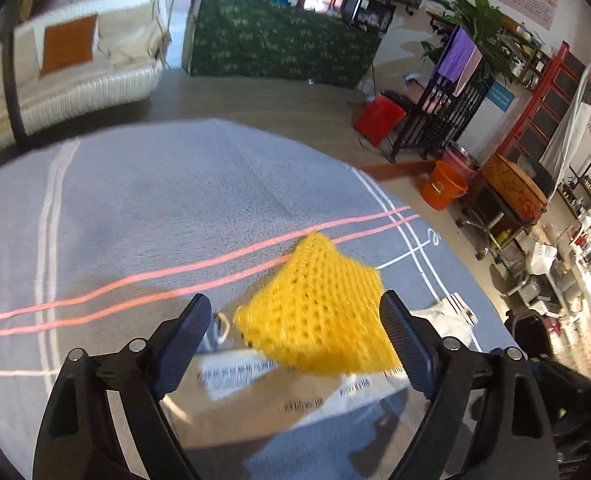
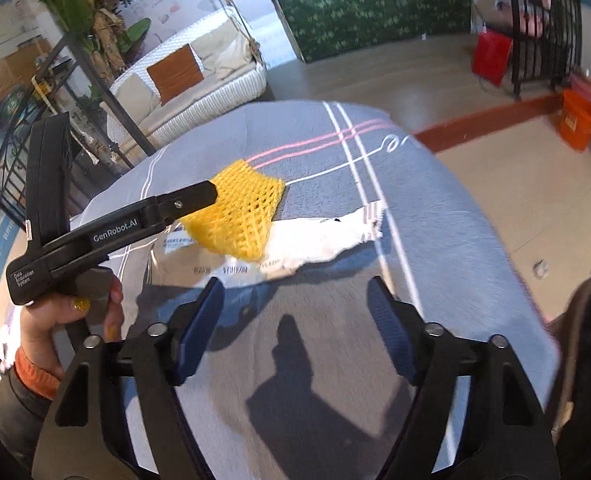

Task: Collect trash
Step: 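Grasp the yellow foam net with the left tool while the right tool grasps the white paper, then drop the white paper into the bin with the right tool while the left tool holds the net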

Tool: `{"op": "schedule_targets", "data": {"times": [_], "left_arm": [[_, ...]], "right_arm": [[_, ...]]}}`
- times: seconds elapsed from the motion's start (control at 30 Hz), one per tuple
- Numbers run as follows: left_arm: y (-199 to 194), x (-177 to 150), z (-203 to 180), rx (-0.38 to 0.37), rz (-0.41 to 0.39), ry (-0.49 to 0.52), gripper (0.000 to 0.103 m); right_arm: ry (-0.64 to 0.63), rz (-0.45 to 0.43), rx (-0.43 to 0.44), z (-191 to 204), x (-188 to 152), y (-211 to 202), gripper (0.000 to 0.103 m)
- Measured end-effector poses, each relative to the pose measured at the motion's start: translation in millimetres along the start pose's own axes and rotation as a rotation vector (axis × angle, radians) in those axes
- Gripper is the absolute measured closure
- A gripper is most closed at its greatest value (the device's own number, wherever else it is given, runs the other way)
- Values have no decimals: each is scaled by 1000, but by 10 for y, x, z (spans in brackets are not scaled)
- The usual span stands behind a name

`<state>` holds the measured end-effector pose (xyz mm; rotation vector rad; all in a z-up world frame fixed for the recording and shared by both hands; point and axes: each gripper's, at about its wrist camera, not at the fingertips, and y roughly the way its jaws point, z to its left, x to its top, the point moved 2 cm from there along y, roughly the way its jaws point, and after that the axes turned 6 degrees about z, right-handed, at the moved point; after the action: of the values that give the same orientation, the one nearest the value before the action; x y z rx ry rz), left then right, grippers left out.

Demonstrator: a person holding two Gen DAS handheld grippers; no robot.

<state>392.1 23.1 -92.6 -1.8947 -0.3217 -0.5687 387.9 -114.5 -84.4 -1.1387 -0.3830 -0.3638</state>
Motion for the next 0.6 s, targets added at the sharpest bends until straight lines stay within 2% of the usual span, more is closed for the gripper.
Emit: {"op": "schedule_targets", "data": {"times": [0.03, 0.13, 0.2, 0.23, 0.3, 0.33, 0.37, 0.53, 0.6], "left_arm": [[42, 11, 20, -27, 20, -8, 29], [82, 7, 28, -76, 42, -15, 36], [67, -52, 1, -108, 46, -11, 47], [55, -93, -14, -133, 50, -14, 57], [42, -133, -30, -157, 48, -19, 69], [22, -170, -52, -161, 49, -14, 78], [12, -188, -72, -157, 48, -8, 82], [-188, -259, -227, -117, -15, 28, 85], [-312, -276, -273, -109, -45, 14, 85]], "right_arm": [[18, 15, 16, -26, 33, 64, 35], [93, 63, 39, -100, 137, 290, 43], [138, 72, 55, -153, 174, 393, 60], [154, 70, 59, -172, 183, 413, 66], [160, 57, 67, -161, 181, 433, 88], [159, 51, 79, -146, 173, 432, 92], [158, 45, 89, -126, 158, 421, 97], [127, 6, 95, -56, 82, 290, 99], [114, -14, 100, -23, 22, 179, 100]]}}
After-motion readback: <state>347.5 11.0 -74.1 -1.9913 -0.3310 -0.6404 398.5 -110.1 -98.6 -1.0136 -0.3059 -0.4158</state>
